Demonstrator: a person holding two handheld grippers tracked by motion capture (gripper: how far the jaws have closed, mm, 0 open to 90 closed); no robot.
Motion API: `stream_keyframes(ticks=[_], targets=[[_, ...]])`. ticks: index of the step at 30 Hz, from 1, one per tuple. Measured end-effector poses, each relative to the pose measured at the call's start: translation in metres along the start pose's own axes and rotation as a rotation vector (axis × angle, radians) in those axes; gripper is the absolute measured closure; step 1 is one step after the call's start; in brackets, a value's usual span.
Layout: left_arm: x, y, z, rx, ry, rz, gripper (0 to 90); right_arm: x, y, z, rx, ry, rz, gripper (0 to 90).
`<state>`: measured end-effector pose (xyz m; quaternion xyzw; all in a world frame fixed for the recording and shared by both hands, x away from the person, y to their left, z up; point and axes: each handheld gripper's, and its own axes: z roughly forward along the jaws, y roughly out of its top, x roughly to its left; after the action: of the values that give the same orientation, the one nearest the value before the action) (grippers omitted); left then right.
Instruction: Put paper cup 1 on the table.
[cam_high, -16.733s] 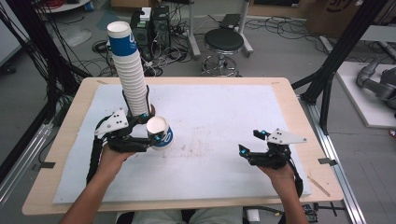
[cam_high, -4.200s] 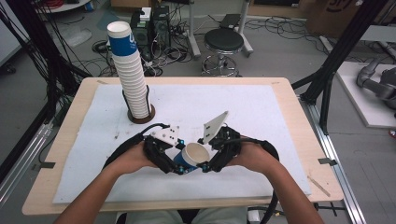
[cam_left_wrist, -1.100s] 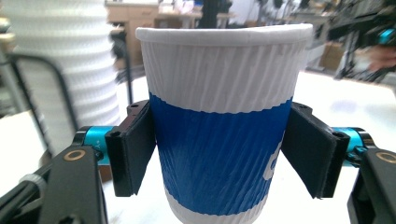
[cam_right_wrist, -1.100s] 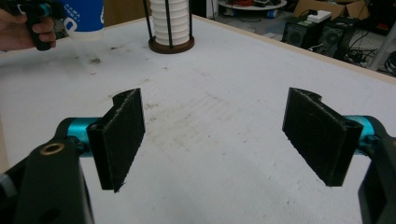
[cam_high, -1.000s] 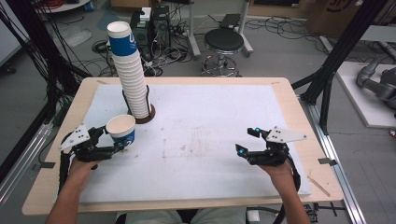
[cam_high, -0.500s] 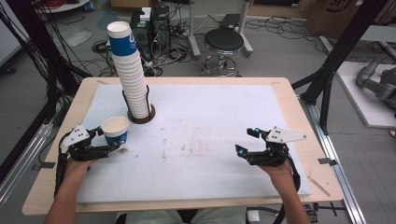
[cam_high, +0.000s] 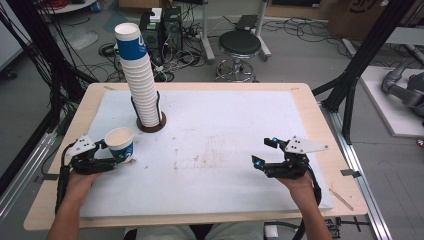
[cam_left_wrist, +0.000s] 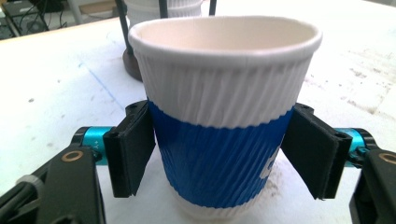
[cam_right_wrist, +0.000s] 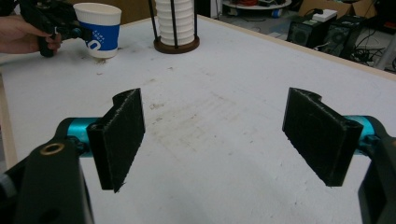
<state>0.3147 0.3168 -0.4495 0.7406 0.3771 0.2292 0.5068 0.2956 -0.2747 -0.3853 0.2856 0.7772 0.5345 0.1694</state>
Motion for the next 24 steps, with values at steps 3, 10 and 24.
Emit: stream_keyframes(ticks=[3, 10, 24], targets=[[-0.002, -0.002, -0.002, 0.007, 0.012, -0.022, 26.7, 0.002, -0.002, -0.001, 0.004, 0.007, 0.005, 21.5], [-0.01, 0.0, -0.005, 0.023, 0.111, -0.131, 13.7, 0.011, -0.006, -0.012, 0.006, 0.008, 0.006, 21.5], [-0.017, 0.001, -0.032, -0.068, 0.02, -0.133, 14.0, 0.006, -0.005, -0.015, -0.008, 0.002, 0.006, 21.5]])
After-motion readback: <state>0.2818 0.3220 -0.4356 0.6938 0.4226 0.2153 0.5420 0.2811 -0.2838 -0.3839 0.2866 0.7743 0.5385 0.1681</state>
